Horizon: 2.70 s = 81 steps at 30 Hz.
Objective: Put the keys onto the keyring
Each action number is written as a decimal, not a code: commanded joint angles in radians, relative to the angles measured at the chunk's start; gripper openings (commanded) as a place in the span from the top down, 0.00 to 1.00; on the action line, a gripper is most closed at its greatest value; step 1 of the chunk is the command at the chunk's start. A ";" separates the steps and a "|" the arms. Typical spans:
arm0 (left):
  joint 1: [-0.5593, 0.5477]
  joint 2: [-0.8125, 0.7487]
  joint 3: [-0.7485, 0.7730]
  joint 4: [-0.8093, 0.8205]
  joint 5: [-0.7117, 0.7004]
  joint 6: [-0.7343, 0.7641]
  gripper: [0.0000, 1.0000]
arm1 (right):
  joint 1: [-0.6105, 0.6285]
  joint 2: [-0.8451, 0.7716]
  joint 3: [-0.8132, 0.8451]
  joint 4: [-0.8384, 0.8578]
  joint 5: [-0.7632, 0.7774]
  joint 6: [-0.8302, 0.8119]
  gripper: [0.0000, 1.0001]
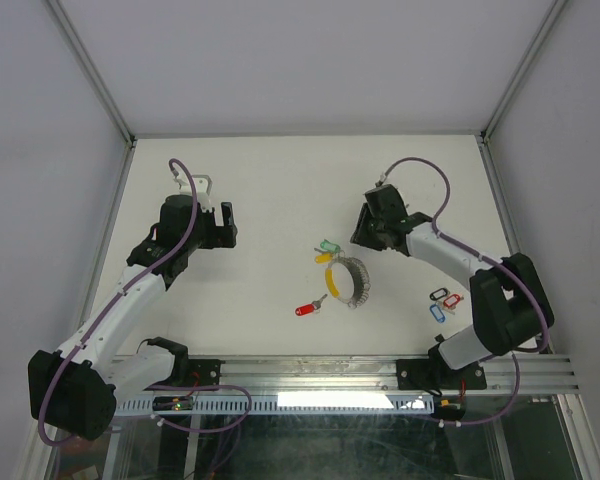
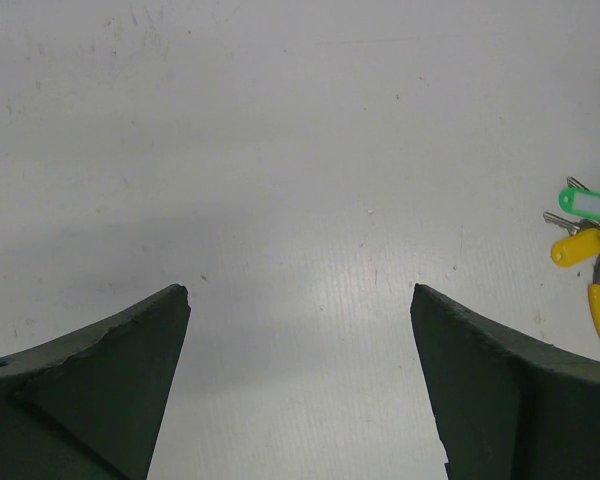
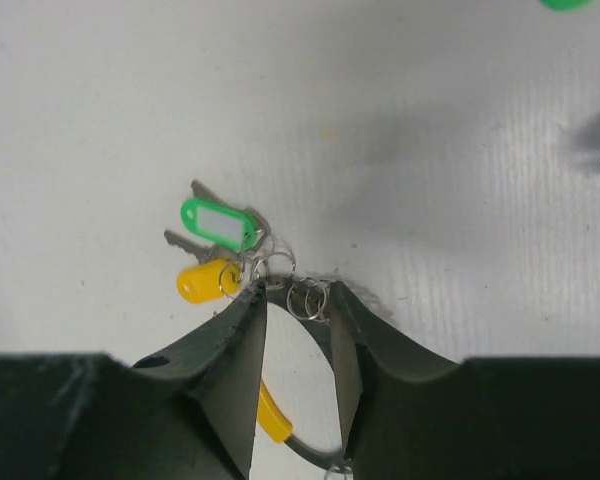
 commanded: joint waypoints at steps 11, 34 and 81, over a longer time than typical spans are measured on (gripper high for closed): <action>-0.007 -0.007 0.037 0.024 -0.008 0.016 0.09 | 0.055 0.220 0.329 -0.302 -0.153 -0.736 0.57; -0.007 -0.009 0.037 0.023 -0.003 0.016 0.09 | 0.131 0.364 0.382 -0.334 -0.152 -0.972 0.44; -0.008 0.004 0.037 0.022 0.006 0.016 0.09 | -0.058 0.334 0.310 -0.303 -0.066 -0.503 0.58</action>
